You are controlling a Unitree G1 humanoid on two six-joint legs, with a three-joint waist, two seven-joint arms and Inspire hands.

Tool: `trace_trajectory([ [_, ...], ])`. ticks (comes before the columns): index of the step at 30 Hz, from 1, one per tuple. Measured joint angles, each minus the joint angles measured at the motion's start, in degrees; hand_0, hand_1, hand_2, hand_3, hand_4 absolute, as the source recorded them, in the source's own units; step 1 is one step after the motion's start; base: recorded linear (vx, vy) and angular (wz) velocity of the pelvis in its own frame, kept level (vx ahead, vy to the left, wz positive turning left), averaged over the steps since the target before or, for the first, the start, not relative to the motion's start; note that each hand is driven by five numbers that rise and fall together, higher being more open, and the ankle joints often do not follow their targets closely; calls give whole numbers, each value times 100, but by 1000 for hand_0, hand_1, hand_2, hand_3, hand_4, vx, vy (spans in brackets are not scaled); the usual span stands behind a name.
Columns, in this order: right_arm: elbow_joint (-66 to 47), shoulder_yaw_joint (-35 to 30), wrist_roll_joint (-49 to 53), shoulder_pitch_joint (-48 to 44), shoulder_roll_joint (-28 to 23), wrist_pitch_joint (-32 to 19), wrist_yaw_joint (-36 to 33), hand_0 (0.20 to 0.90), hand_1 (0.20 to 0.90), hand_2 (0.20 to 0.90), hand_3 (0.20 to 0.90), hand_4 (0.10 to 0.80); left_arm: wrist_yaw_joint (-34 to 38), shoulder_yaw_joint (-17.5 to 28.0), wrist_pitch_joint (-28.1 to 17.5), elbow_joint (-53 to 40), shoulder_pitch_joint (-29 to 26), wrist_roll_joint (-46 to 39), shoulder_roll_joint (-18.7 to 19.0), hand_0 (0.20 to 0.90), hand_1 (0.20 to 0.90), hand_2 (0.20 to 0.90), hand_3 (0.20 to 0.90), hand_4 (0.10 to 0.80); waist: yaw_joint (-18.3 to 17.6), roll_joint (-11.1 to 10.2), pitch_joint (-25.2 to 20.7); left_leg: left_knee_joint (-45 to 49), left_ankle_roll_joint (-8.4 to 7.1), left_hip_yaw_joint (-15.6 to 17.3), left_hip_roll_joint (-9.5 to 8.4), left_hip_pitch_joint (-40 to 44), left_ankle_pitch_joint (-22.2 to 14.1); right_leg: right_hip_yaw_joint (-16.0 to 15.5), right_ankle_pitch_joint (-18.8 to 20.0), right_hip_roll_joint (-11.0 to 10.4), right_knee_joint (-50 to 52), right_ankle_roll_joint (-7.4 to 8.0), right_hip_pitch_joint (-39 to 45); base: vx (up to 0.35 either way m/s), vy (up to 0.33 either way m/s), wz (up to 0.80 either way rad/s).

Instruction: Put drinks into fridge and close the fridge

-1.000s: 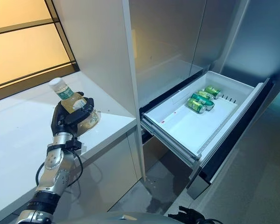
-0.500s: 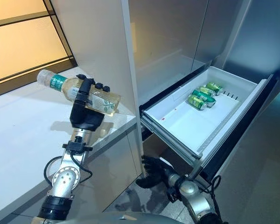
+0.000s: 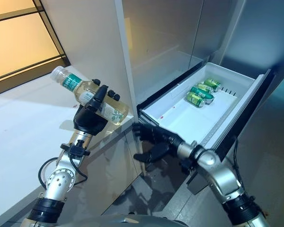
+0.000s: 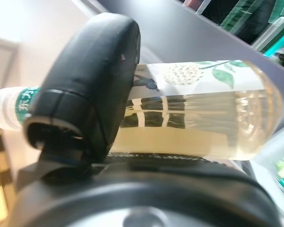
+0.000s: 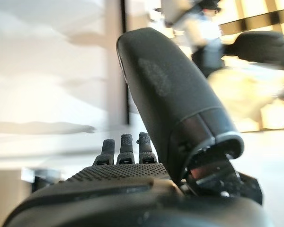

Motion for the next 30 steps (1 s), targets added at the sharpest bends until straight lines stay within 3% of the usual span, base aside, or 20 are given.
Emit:
trace_trajectory([
  [7,-369,-172,693,-347,-460,518,11,900,900,900,900,800,11,-97,135,-70,-36,744,487,300,300,300,200,100,-33,-32,20,5,8,66,-3,-4,-23,35,7,-2,1,3,-15,-7,0,-2],
  [17,-378,38,772,-517,-745,1115,75,900,900,900,900,800,157,-552,130,-83,-455,1472,1049,300,300,300,200,100,-45,-134,81,4,9,102,-9,-1,-24,68,8,-10,0,8,-25,-16,0,-1],
  [22,-382,484,758,-893,-769,1297,163,900,900,900,900,800,426,-776,126,-231,-512,1790,1145,300,300,300,200,100,-140,-143,86,5,11,103,-7,-1,-26,72,17,-8,0,19,-25,0,0,0],
  [30,-382,654,892,-1163,-832,1547,-4,900,900,900,900,800,610,-936,116,-251,-521,1796,1216,300,300,300,200,100,-158,-147,89,5,12,125,-8,5,-27,94,19,-9,0,22,-27,0,2,0],
])
